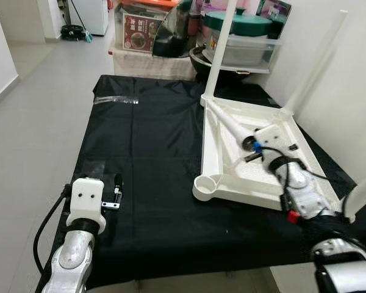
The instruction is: Building children table
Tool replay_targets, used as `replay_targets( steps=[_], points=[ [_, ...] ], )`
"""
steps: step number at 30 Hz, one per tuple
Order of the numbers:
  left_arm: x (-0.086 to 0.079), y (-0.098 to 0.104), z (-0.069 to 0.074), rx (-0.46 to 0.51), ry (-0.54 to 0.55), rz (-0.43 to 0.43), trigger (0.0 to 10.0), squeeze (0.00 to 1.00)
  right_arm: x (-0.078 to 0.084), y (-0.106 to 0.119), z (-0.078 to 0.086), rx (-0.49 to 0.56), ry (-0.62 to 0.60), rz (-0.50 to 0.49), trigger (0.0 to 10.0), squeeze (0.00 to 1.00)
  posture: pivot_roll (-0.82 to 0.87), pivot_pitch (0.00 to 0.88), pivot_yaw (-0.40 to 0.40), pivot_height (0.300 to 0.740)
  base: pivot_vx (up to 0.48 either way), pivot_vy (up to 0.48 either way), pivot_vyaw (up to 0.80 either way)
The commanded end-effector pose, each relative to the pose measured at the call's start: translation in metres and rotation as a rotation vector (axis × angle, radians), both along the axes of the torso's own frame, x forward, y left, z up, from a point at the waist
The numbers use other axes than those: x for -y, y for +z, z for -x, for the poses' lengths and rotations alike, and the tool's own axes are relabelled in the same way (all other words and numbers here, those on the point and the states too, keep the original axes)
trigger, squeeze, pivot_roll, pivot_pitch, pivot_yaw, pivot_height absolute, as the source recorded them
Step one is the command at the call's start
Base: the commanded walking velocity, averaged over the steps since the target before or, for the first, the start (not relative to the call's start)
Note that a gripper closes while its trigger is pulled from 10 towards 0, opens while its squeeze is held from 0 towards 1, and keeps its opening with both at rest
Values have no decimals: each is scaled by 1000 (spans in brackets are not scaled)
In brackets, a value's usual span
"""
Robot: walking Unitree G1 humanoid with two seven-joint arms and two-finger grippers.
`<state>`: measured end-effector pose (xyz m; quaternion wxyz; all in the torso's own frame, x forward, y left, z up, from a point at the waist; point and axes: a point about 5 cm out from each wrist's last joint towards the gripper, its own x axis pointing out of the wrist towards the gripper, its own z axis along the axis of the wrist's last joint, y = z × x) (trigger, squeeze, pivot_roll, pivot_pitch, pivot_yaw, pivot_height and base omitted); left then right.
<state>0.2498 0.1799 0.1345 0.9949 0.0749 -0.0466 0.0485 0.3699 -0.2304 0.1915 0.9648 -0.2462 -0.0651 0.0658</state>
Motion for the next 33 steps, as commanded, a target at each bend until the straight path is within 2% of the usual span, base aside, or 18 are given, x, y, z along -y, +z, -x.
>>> replay_targets(
  steps=[1,5,7,8,9,11,12,14,15,18,19,22,23,24,25,27,29,33],
  points=[
    [3,-4,-1,-23,-10,15,10000,0,1,7,2,39,22,-17,0,0,59,0,-128,740,0,0,0],
    [2,-2,-2,-21,-12,17,10000,0,5,17,8,56,87,-60,0,0,60,0,-123,740,0,0,0],
    [0,-1,-2,-18,-12,58,10000,0,6,22,11,56,136,-116,0,0,59,0,-123,740,0,0,0],
    [0,1,-2,-11,-17,130,10000,0,5,25,13,53,191,-183,0,0,61,0,-124,740,0,0,0],
    [0,5,-2,6,-35,264,10000,0,1,27,17,47,261,-278,0,0,60,0,-123,740,0,0,0],
    [0,5,-2,6,-35,264,10000,0,1,27,17,47,261,-278,0,0,60,0,-123,740,0,0,0],
    [1,8,-2,20,-52,355,10000,0,-3,29,20,43,309,-338,0,0,60,0,-123,740,0,0,0],
    [9,19,0,63,-169,619,10000,0,-25,23,27,-9,460,-492,0,0,68,0,-125,740,0,0,0],
    [11,24,1,87,-214,704,10000,0,-36,18,32,-43,531,-550,0,0,70,0,-126,740,0,0,0],
    [13,28,2,105,-248,771,10000,0,-44,14,36,-69,579,-593,0,0,71,0,-127,740,0,0,0],
    [13,33,3,132,-284,839,10000,0,-52,8,39,-105,622,-640,0,0,72,0,-129,740,0,0,0],
    [13,33,3,132,-284,839,10000,0,-52,8,39,-105,622,-640,0,0,72,0,-129,740,0,0,0],
    [13,38,3,162,-324,908,10000,0,-58,1,42,-140,649,-691,0,0,75,0,-132,740,0,0,0],
    [13,38,3,162,-324,908,10000,0,-58,1,42,-140,649,-691,0,0,75,0,-132,740,0,0,0],
    [15,44,4,185,-376,958,10000,0,-64,-6,46,-184,680,-753,0,0,74,0,-136,740,0,0,0],
    [15,44,4,185,-376,958,10000,0,-64,-6,46,-184,680,-753,0,0,74,0,-136,740,0,0,0],
    [17,49,6,196,-456,1009,10000,0,-73,-12,56,-257,761,-846,0,0,73,0,-137,740,0,0,0],
    [15,48,5,185,-482,1067,10000,0,-74,-10,69,-330,889,-958,0,0,65,0,-137,740,0,0,0]
  ],
)
